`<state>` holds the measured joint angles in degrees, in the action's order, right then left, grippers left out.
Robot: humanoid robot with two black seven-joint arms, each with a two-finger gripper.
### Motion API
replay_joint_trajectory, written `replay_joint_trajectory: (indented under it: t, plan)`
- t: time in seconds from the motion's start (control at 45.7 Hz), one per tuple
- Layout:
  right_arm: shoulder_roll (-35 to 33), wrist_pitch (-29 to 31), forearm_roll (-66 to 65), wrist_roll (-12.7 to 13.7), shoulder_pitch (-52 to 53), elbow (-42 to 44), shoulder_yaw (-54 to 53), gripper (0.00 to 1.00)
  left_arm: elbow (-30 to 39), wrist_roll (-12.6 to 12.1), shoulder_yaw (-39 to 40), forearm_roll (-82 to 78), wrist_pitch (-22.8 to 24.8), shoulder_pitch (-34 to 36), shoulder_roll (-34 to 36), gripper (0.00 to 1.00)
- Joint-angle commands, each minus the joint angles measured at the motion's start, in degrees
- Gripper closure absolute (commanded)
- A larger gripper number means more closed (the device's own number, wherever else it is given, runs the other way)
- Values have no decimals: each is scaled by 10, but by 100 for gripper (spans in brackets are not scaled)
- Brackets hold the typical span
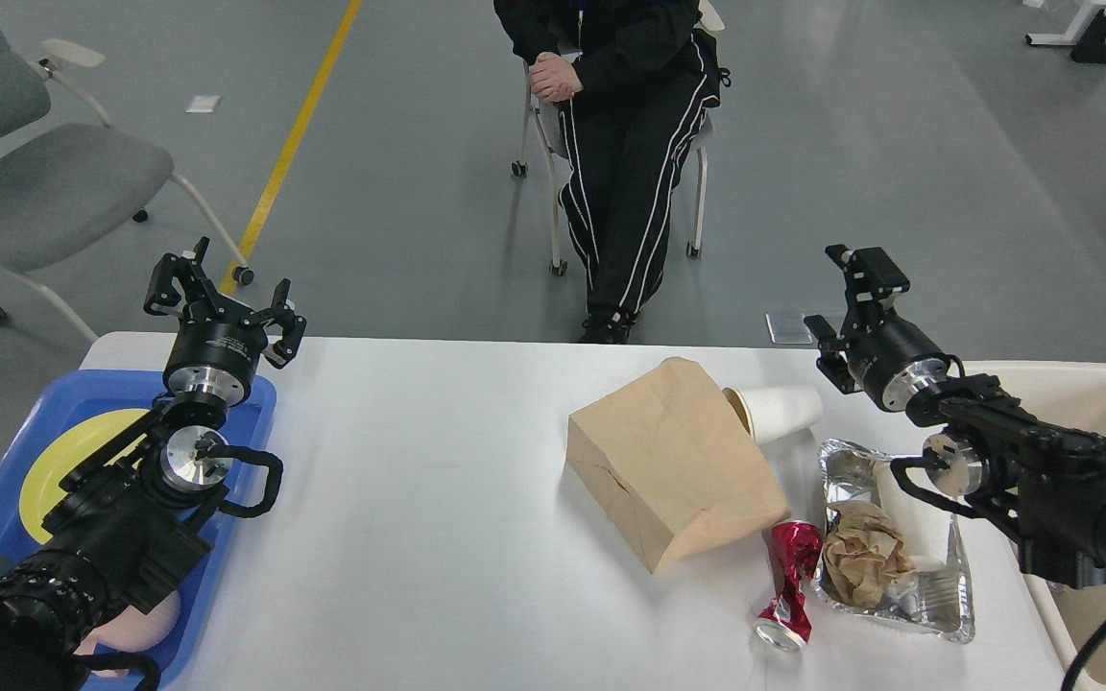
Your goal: Tidy desktop
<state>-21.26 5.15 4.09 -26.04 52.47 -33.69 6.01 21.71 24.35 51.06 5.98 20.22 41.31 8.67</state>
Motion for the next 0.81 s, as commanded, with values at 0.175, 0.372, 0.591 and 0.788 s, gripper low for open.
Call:
replay_joint_trajectory:
  t: [0.175, 0.372, 0.591, 0.788]
  plan:
    - [18, -3, 33, 238, 84, 43, 280, 0, 0, 0, 0, 0, 0, 0, 0, 4]
    - [22, 9, 43, 271, 151, 23, 391, 0, 0, 0, 0, 0, 0, 0, 0, 4]
    - [24, 186, 44, 271, 224, -17, 453, 0, 0, 0, 0, 0, 0, 0, 0, 4]
    - [29, 349, 43, 270, 290, -25, 459, 0, 0, 0, 0, 0, 0, 0, 0, 4]
